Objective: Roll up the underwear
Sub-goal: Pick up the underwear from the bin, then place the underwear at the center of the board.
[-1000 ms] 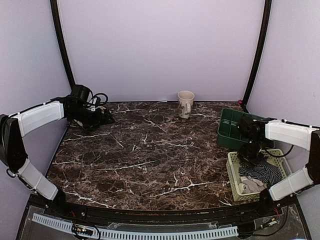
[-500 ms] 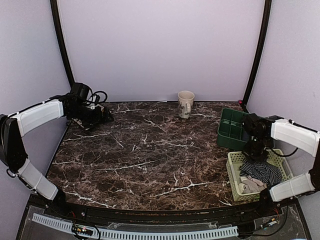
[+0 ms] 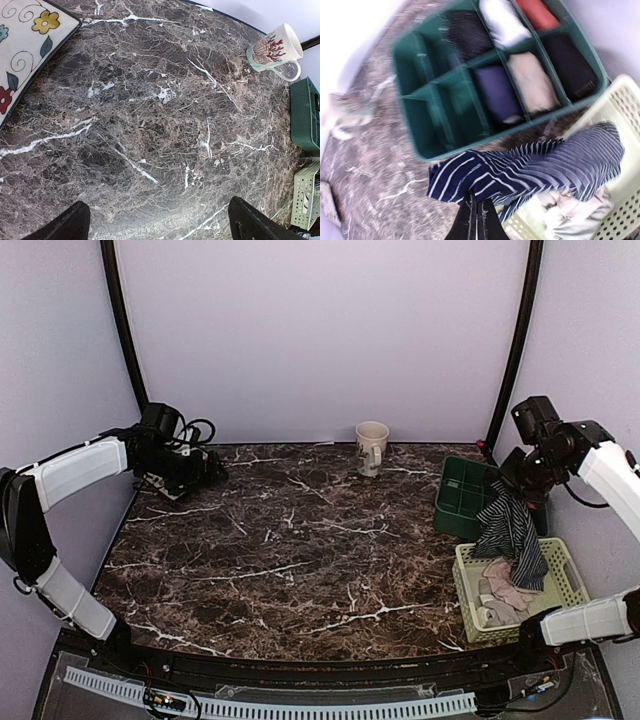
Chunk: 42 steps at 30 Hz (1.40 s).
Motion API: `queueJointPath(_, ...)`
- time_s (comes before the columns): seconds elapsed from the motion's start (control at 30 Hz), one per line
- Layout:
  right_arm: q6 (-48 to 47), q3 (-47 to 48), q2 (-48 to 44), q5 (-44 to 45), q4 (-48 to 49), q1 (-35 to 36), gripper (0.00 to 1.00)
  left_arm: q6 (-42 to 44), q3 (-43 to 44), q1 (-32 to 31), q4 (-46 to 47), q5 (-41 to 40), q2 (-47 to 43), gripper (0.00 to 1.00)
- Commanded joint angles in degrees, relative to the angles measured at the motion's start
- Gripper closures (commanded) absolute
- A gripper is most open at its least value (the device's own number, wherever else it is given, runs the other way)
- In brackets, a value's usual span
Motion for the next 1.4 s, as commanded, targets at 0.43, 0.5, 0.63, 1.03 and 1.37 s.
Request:
queueJointPath(0.43,-16.3,23.2,11.8,-23.1,28.8,18.0,1.0,-4.5,0.7,3.2,2.6,4.5,-3.2,0.01)
queueJointPath(0.5,-15.5,25.1,15.5,-24.7,32.3,21.2,1.0,-4.7,0.4,3.7,2.6,4.7,-3.9,0.01)
queueJointPath(0.63,-14.9,30.9,24.6,-27.3,37.8,27.8,1.0,-5.0,-0.1,4.6,2.4,4.6,-5.1,0.01)
queueJointPath(1.03,-16.9,27.4,31.9,-32.5,47.7,31.4,1.0,-3.8,-2.5,6.2,1.2,4.4,-9.2,0.01)
queueJointPath(1.37,-23.5,-6.3,18.6,-32.1,40.9,28.2,0.13,2.2,-6.4,6.2,-1.0,9.0,-10.2,0.01)
